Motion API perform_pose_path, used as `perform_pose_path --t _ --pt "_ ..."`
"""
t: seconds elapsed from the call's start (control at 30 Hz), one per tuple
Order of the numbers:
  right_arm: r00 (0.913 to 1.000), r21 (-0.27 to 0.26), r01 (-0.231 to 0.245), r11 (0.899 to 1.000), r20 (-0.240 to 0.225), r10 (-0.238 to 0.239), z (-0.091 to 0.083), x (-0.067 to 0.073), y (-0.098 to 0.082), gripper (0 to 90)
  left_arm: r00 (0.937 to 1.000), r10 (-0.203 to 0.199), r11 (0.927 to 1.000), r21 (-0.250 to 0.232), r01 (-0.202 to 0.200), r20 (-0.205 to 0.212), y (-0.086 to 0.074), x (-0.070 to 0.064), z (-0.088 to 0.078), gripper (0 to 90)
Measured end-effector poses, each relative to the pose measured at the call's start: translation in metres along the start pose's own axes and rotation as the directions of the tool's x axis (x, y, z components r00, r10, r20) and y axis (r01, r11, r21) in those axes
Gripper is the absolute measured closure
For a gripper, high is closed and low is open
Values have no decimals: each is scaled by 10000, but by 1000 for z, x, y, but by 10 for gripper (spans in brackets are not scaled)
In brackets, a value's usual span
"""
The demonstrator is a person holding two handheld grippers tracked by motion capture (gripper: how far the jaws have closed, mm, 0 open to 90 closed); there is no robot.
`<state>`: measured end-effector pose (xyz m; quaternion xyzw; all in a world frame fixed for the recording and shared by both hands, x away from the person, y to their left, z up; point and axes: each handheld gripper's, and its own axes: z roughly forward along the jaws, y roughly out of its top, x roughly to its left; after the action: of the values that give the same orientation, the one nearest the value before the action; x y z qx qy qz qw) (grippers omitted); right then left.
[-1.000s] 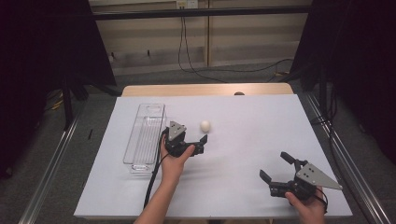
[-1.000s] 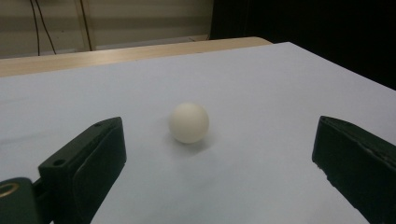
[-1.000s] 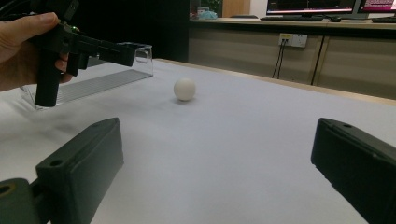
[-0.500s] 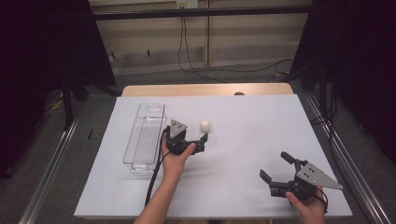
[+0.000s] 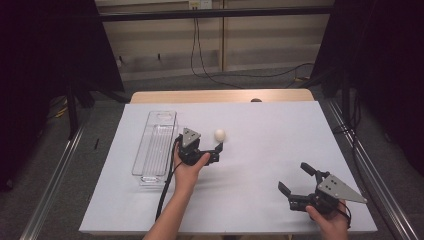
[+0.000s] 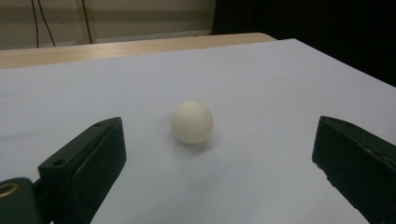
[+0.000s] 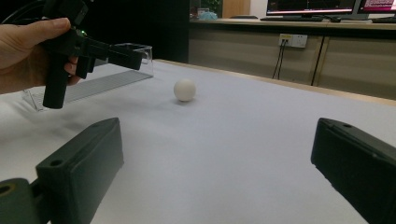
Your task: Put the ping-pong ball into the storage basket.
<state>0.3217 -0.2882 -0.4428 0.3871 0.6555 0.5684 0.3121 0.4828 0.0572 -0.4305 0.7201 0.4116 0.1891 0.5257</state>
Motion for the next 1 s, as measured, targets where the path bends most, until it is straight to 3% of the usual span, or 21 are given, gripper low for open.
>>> perform_pose_path --t 0.6,0.67,0.8,1.0 --pt "10000 -13 6 10000 -14 -6 0 0 0 19 9999 71 10000 64 -71 -131 1 2 1 30" --pt "10000 9 -6 10000 -20 6 0 0 0 19 9998 -63 9999 90 65 -178 1 1 1 31" --pt "10000 -1 14 10000 -33 -14 0 0 0 19 9998 131 9997 213 -127 -161 7 -1 2 33" --pt "10000 -3 6 10000 -22 -6 0 0 0 18 9997 47 9996 293 -40 -232 10 -2 6 32"
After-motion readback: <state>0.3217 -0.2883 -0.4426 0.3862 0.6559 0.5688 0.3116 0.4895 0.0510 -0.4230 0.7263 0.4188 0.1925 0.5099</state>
